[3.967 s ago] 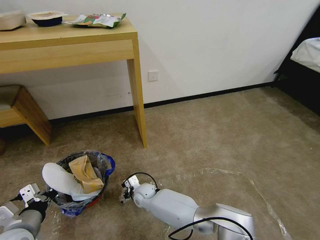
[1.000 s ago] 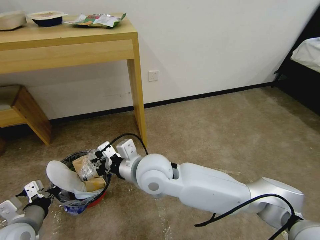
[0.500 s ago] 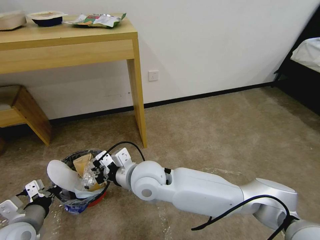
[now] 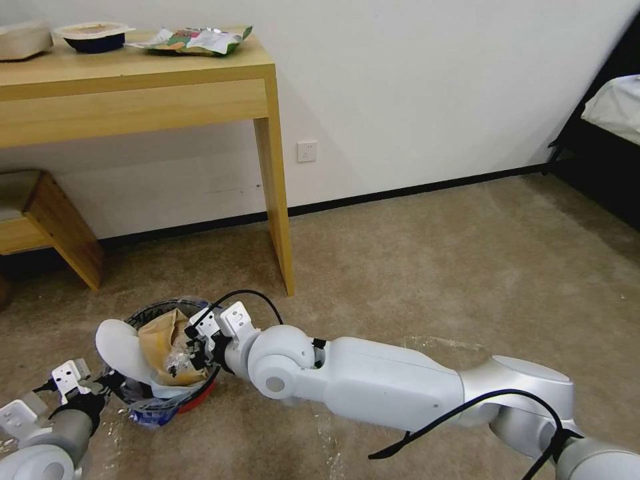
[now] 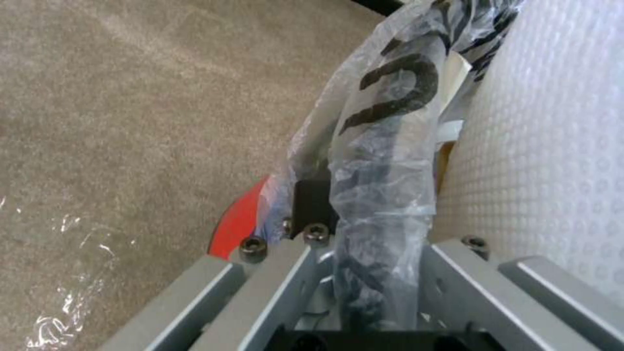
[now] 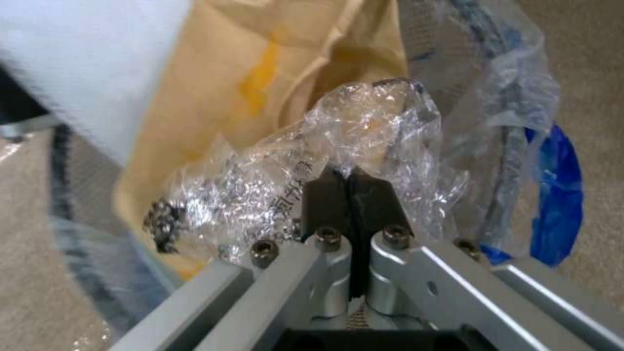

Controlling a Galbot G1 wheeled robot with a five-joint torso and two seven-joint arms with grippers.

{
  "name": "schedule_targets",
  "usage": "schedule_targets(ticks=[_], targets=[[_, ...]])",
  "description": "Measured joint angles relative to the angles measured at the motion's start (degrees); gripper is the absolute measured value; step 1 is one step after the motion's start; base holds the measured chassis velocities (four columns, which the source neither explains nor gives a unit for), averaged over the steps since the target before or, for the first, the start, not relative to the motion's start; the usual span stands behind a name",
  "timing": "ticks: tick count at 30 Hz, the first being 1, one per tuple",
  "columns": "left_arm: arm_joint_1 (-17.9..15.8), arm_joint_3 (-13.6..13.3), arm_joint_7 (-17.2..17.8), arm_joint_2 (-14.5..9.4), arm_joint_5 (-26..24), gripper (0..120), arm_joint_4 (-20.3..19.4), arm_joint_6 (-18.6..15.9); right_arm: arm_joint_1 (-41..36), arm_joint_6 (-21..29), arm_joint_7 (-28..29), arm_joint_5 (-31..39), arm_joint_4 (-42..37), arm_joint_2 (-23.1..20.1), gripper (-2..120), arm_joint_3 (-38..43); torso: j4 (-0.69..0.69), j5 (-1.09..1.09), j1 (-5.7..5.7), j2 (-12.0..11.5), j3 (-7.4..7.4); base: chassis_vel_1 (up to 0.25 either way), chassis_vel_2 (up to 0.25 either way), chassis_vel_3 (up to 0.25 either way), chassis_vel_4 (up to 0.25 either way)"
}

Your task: Pick up the trash bin and place the garbage on the floor into it.

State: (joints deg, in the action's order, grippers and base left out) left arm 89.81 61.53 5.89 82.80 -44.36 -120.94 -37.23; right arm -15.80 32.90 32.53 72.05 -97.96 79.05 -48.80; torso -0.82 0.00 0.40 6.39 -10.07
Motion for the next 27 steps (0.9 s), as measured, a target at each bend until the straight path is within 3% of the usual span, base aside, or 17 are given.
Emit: schedule_targets(ticks=[18,27], targets=[[-0.1,-0.2,-0.1,0.0,0.2,1,0.4,0.1,-0.3,-0.1,0.4,-0.3,0.8,0.0,0,1.1,0.0,0.0,0.0,0.0,0.0,0.0,0.0,0.0,0.0],[0.1,-0.2,-0.2,0.3,0.4,1,0.3,0.2,0.1,-0.4,0.5,-0.1,1.5,0.4,33,1.3,0.0,0.0,0.0,0.0,0.0,0.0,0.0,0.0,0.0]])
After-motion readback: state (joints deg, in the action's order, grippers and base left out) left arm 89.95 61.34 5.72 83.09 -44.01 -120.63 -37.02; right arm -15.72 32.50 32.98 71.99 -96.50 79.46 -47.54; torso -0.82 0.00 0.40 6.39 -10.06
